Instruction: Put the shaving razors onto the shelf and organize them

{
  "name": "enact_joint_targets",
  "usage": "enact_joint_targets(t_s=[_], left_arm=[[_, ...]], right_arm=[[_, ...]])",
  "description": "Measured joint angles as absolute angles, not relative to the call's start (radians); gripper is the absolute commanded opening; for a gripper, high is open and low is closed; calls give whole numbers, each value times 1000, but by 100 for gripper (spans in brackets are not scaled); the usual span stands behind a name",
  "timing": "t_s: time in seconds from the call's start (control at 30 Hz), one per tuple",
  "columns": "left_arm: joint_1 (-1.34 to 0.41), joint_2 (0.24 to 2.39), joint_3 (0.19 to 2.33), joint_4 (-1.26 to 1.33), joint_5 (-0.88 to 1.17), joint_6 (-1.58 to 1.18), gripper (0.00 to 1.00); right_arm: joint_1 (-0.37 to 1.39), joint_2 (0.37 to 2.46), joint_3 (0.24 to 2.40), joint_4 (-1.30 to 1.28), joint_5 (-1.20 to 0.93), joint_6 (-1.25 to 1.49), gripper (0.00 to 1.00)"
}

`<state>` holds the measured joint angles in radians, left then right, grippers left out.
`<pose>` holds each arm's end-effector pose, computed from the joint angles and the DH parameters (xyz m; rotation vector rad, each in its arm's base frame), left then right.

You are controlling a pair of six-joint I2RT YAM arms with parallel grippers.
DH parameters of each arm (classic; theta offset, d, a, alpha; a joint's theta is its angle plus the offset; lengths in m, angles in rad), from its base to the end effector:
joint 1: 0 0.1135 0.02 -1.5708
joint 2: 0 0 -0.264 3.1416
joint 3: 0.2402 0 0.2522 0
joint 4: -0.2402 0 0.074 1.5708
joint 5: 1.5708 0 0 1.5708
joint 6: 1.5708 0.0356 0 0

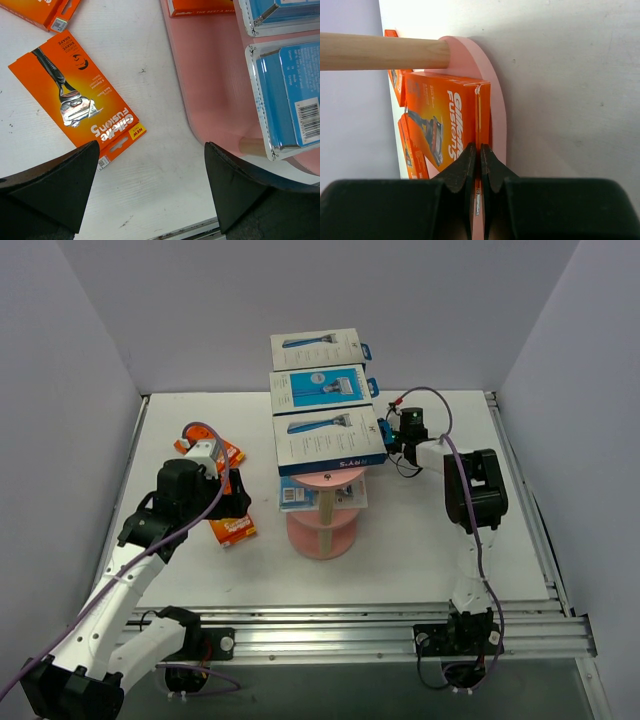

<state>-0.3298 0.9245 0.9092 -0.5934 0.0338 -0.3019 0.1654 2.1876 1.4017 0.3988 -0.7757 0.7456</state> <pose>0.1858 -0.0649 0.3178 0.0503 2.2060 -0.3932 0.4697 0.1037 0.1604 0.0461 2.0877 1.3342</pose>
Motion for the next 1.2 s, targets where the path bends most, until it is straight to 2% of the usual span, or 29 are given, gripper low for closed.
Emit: enact_joint_targets(t_s=[0.2,0.33,0.53,1.2], left_arm=[[-330,926,909,-593,35,-302,95],[-327,927,909,-593,35,-302,95],[-325,928,909,-593,35,-302,95],[-319,931,909,-594,35,-302,95]], right_arm=[[165,2205,1404,400,-783,746,3],[165,2205,1409,399,-785,746,15],[165,2205,1409,398,-786,747,24],[158,2203,1407,402,-802,756,31]])
